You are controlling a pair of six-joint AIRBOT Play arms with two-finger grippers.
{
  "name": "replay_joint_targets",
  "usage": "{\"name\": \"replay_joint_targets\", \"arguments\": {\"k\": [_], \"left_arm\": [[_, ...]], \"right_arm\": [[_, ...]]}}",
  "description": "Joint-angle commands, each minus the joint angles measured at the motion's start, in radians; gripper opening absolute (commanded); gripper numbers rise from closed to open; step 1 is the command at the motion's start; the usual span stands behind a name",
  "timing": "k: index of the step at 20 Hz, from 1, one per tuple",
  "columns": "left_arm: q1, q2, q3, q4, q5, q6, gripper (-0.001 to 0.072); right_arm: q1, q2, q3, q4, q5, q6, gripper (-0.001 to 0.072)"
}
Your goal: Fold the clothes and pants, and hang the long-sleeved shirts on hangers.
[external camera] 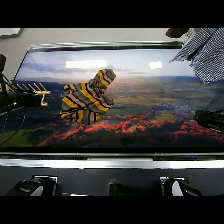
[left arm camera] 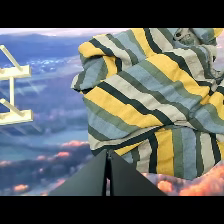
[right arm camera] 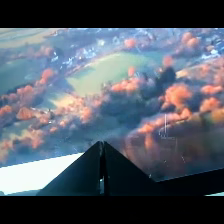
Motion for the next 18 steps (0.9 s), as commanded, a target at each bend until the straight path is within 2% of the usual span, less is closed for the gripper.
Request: {"name": "replay_joint_targets", "arguments": {"k": [1, 4, 5, 6, 7, 8, 11, 12, 14, 15, 18], "left_arm": [[0.001, -0.001, 0.0, 0.0, 0.0, 0.0, 0.0021], [0.001, -0.001, 0.0, 0.0, 0.0, 0.0, 0.0025], [0.001, -0.005, -0.001, 0.0, -0.001, 0.0, 0.0102], [0.001, -0.013, -0.001, 0.0, -0.006, 0.0, 0.0373], [0.001, -0.022, -0.001, 0.0, -0.018, -0.008, 0.0716], [0.004, -0.038, -0.006, 0.001, -0.018, -0.041, 0.072], [0.082, -0.129, -0.055, -0.017, -0.018, -0.251, 0.072], [0.124, -0.167, -0.084, -0.06, 0.009, -0.266, 0.072], [0.218, -0.254, -0.148, -0.21, 0.095, -0.254, 0.072], [0.264, -0.305, -0.171, -0.315, 0.134, -0.216, 0.072], [0.336, -0.452, -0.183, -0.576, 0.161, -0.035, 0.072]], "right_arm": [[0.0, 0.001, 0.0, 0.0, 0.0, 0.0, 0.0027], [0.0, 0.001, 0.0, 0.0, 0.0, 0.0, 0.0027], [0.0, 0.001, 0.0, 0.0, 0.0, 0.0, 0.0027], [0.0, 0.001, 0.0, 0.0, 0.0, 0.0, 0.0027], [0.0, 0.001, 0.0, 0.0, 0.0, 0.0, 0.0027], [0.0, 0.001, 0.0, 0.0, 0.0, 0.0, 0.0027], [0.0, 0.001, 0.0, 0.0, 0.0, 0.0, 0.0027], [0.0, 0.001, 0.0, 0.0, 0.0, 0.0, 0.0027], [0.0, 0.001, 0.0, 0.0, 0.0, 0.0, 0.0027], [0.0, 0.001, 0.0, 0.0, 0.0, 0.0, 0.0027], [0.0, 0.001, 0.0, 0.0, 0.0, 0.0, 0.0027]]}}
